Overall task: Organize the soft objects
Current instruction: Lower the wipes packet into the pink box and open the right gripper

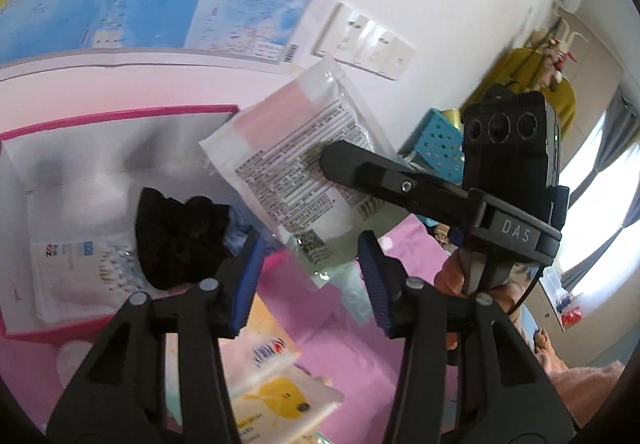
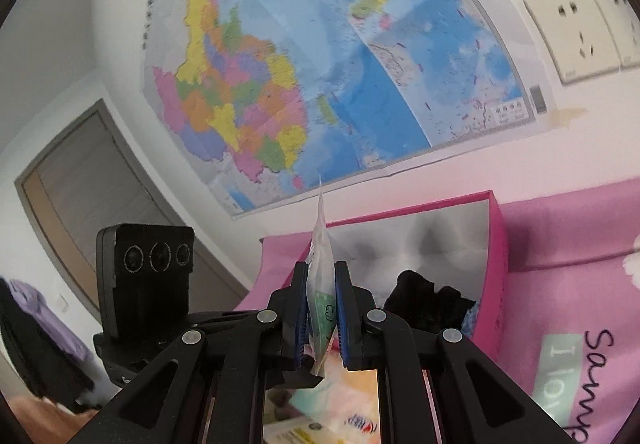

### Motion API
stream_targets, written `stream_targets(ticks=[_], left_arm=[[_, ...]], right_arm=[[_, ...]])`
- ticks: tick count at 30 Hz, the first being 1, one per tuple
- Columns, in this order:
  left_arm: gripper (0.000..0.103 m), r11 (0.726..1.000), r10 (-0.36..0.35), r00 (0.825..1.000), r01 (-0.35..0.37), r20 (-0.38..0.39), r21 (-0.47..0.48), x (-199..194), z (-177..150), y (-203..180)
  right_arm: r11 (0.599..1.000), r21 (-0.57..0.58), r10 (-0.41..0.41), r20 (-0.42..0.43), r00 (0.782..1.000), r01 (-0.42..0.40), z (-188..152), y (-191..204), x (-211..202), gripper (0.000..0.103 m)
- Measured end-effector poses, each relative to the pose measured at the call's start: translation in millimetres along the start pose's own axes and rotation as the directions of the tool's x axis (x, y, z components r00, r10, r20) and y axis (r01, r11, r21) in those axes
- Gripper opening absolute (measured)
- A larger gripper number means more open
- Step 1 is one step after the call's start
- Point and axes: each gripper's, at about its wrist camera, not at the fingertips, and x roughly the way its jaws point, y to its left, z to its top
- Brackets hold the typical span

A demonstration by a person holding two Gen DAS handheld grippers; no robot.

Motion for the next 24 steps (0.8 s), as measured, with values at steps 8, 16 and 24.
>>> stream_targets(ticks=[8, 16, 24], left_arm=[[0.048, 0.996, 0.072, 0.996, -0.075, -0.053, -0.051, 25, 17, 27], [0.048, 0.982, 0.165, 0.981, -0.173, -0.097, -0.077, 49, 28, 44], [0.053, 0.975, 0.208, 0.974, -0.214, -0.087, -0.065, 49, 21, 46]], right_arm=[[0.997, 0.064, -0.045, -0.028, 0.999, 0.046, 12, -33, 33, 0.017], [0.974, 0.042, -0.223, -0.047, 0.974, 0.225, 17, -53, 55, 0.038], [0.934, -0.078, -0.35, -0.009, 0.937, 0.348, 8, -37, 45, 0.048]])
